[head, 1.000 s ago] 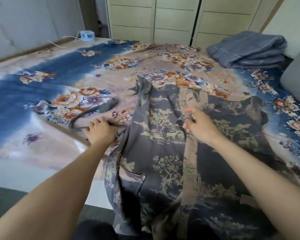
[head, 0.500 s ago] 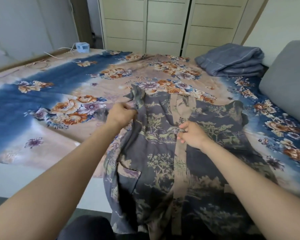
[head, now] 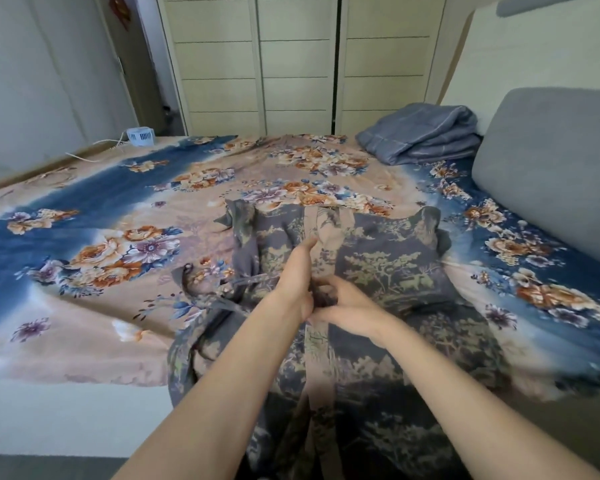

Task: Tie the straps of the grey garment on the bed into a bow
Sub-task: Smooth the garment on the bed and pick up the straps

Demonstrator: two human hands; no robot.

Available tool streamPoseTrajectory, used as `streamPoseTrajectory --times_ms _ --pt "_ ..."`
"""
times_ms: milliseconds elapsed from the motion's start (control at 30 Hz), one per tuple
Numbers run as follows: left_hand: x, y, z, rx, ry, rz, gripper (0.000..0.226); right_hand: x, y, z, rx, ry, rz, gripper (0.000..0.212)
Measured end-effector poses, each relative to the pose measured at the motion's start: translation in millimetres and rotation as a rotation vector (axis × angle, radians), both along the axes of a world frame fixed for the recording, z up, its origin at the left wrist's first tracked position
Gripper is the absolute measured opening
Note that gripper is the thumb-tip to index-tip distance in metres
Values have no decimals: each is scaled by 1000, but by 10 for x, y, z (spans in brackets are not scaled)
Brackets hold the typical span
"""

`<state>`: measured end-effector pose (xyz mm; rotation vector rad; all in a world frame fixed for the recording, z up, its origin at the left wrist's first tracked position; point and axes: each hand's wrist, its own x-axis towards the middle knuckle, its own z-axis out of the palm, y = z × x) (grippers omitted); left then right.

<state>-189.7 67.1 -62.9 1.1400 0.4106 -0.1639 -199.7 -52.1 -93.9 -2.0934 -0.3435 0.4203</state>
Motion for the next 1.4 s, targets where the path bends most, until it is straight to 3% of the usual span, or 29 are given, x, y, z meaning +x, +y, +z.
streamPoseTrajectory --times_ms 67,133,267,467,567,700,967,1067,1200,1300,1400 --pt "62 -17 -57 -80 0 -47 94 64 -21 -131 43 39 -55 68" --pt "93 -24 -94 -46 -21 -111 100 115 -32 -241 114 103 -66 51" --pt "58 33 -138 138 -58 -199 81 178 -6 -238 189 157 -52 26" --pt "39 226 -187 456 -191 -250 34 306 66 -251 350 122 -202 18" --pt "27 387 -316 737 -308 -327 53 343 49 -284 342 107 -232 18" --pt "27 543 -448 1031 -386 -441 63 363 4 -276 335 95 -229 16" --pt "99 536 -569 1088 -512 -443 69 307 -89 -253 350 74 -165 22" --pt "164 536 -597 1152 -542 -340 50 315 -152 -234 295 35 -220 23" --pt "252 662 -556 1250 -533 -27 12 320 -209 -229 166 -12 -259 23" --pt "284 784 -489 1177 -476 258 10 345 -228 -244 98 -68 -283 13" --pt "368 1000 -439 1003 -354 515 13 417 -273 -293 -172 -230 -316 17"
